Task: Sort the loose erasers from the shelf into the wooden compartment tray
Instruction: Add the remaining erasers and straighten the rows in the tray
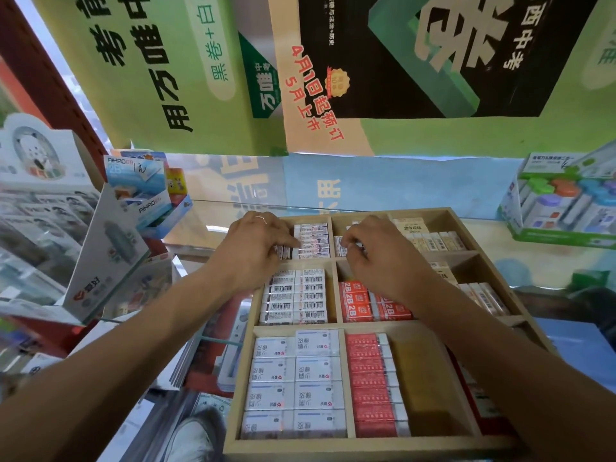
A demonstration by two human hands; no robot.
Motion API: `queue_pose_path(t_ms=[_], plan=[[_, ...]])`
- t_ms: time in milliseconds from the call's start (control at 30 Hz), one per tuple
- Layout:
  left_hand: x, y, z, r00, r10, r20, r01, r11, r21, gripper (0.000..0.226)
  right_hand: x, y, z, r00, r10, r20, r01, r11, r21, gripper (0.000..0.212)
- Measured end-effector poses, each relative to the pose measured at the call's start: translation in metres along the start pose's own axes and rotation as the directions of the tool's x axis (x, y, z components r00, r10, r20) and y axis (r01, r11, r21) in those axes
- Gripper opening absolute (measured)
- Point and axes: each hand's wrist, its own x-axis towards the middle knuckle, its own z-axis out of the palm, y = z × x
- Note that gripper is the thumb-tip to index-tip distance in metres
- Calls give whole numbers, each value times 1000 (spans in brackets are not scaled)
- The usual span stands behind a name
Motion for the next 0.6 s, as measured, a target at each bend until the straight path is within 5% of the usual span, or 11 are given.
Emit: queue_pose_path(t_ms=[600], plan=[[-9, -18, 3, 970, 208, -129, -213, 977, -28, 50, -1, -1, 1, 1000, -11, -5, 11, 1000, -21, 24]])
